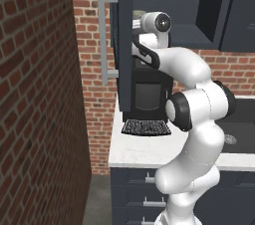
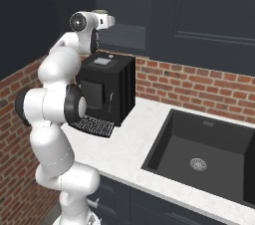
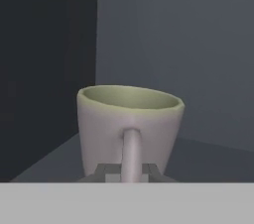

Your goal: Gather all objects into one cabinet and sort the glasses and bowls to opposite sides.

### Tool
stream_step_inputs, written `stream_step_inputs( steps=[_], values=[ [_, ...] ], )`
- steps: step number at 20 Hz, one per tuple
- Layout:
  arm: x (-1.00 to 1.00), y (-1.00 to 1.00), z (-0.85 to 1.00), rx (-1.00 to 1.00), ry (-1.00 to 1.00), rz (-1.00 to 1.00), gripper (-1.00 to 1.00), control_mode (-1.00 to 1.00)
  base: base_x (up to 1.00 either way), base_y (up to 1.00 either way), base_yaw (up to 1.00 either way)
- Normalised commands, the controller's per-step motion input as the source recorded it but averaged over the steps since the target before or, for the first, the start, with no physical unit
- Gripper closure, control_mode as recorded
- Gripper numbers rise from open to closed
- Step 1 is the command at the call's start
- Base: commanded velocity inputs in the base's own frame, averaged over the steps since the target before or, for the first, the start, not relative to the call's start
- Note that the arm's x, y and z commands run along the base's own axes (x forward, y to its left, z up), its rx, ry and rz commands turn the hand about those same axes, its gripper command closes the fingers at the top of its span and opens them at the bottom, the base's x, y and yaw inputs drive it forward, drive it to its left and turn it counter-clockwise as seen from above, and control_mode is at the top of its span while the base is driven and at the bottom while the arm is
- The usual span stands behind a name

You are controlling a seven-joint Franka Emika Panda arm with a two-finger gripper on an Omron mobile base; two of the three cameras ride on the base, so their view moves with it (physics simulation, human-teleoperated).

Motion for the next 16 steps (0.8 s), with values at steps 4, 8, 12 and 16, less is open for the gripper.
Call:
stream_step_inputs(
  steps=[4,8,12,16],
  values=[
    [-0.01,0.00,0.00,0.00,0.00,0.00,1.00,-1.00,0.00,0.00,0.00],
    [-0.07,-0.02,0.01,0.01,0.00,0.00,1.00,-1.00,0.00,0.00,0.00],
    [-0.24,-0.15,0.11,0.03,0.00,0.00,1.00,-1.00,0.00,0.00,0.00],
    [-0.27,-0.12,0.25,0.02,-0.01,0.00,1.00,-1.00,0.00,0.00,0.00]
  ],
)
